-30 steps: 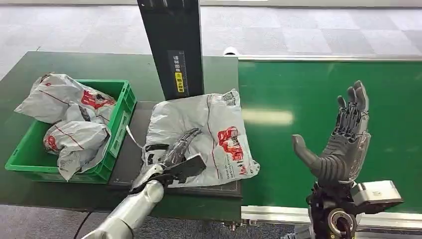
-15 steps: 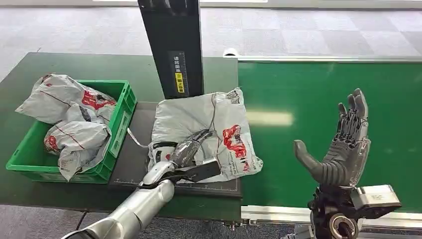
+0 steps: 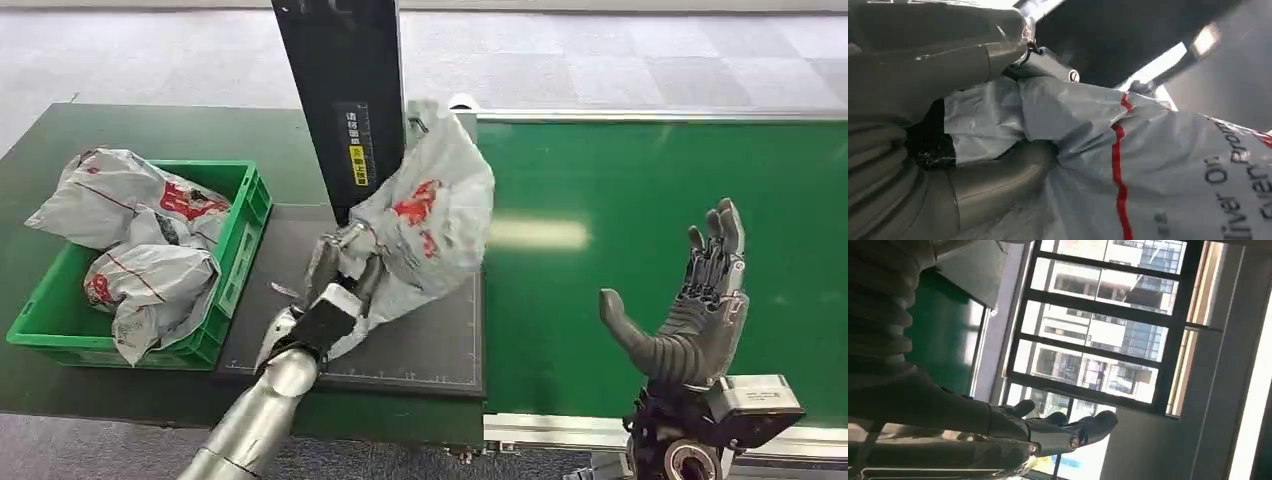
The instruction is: Moved the parcel from conveyor to table for the left to box.
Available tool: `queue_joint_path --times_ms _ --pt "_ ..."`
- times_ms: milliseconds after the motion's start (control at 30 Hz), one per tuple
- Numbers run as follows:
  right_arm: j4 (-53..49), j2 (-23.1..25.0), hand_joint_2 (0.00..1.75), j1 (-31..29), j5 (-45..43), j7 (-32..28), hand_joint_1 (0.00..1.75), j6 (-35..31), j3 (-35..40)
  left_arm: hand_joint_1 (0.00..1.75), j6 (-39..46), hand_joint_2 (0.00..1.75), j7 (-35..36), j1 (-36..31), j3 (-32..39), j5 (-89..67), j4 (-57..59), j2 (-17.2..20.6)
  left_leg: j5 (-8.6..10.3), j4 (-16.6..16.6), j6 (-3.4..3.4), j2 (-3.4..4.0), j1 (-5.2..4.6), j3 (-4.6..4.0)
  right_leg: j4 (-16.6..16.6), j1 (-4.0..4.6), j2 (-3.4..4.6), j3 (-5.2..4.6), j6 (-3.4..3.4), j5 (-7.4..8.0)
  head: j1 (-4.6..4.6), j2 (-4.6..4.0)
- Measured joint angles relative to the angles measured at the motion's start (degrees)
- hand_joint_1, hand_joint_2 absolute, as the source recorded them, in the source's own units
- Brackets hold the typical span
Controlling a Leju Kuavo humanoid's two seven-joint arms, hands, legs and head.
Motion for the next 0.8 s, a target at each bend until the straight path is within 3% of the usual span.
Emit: queue_joint_path --times_ms 167,300,433,533,633,733,800 --pt "0.0 0.0 1.75 3.0 -0.6 -1.4 0.00 -1.9 -0.4 1.75 18.8 1.75 -5.4 8.1 -1.7 5.4 -29.6 5.9 -0.14 -0.1 -0.09 0.05 0.04 -0.01 0.0 0.06 0.03 -0.06 -0.03 -0.18 -0.02 0.00" --pt "0.0 0.0 1.75 4.0 -1.5 -2.0 0.00 -2.9 -0.5 1.75 21.1 1.75 -5.5 12.1 -1.3 7.3 -45.4 8.5 -0.15 -0.1 -0.10 -0.05 0.05 -0.01 0.0 0.07 -0.05 0.01 -0.03 -0.30 0.02 0.00" --pt "0.0 0.0 1.75 4.7 -2.2 -2.0 0.00 -3.0 -0.5 1.75 21.2 1.75 -5.5 12.5 5.3 12.6 -53.4 8.8 -0.14 -0.1 -0.10 -0.05 0.03 0.11 0.0 0.04 -0.06 0.08 -0.03 -0.29 0.04 0.00" --pt "0.0 0.1 1.75 4.6 -2.1 -2.0 0.00 -2.7 -0.5 1.75 21.2 1.75 -5.4 9.7 11.6 13.8 -50.9 9.0 -0.12 -0.1 -0.08 -0.11 0.04 0.18 0.0 0.04 -0.14 0.10 -0.03 -0.28 0.00 0.00" --pt "0.4 0.3 1.75 3.7 -2.1 -2.0 0.00 -2.3 0.1 1.75 20.8 1.75 -3.4 1.9 19.4 12.8 -40.5 9.3 0.00 -0.1 -0.07 -0.15 0.04 0.34 0.0 0.05 -0.22 0.31 -0.10 -0.16 -0.02 0.00" --pt "0.8 0.3 1.75 3.5 -2.1 -1.9 0.00 -2.1 0.3 1.75 17.3 1.75 7.7 -8.0 24.7 3.8 -25.0 12.0 0.14 -0.1 -0.12 -0.18 0.08 0.37 0.0 0.09 -0.25 0.24 -0.11 -0.10 0.04 0.00" --pt "0.9 0.2 1.75 3.0 -2.2 -1.7 0.00 -1.2 0.4 1.75 14.1 1.75 15.6 -16.6 26.6 -8.5 -8.8 15.8 0.25 -0.1 -0.19 -0.15 0.09 0.37 0.1 0.10 -0.21 0.32 -0.20 0.00 0.07 0.00"
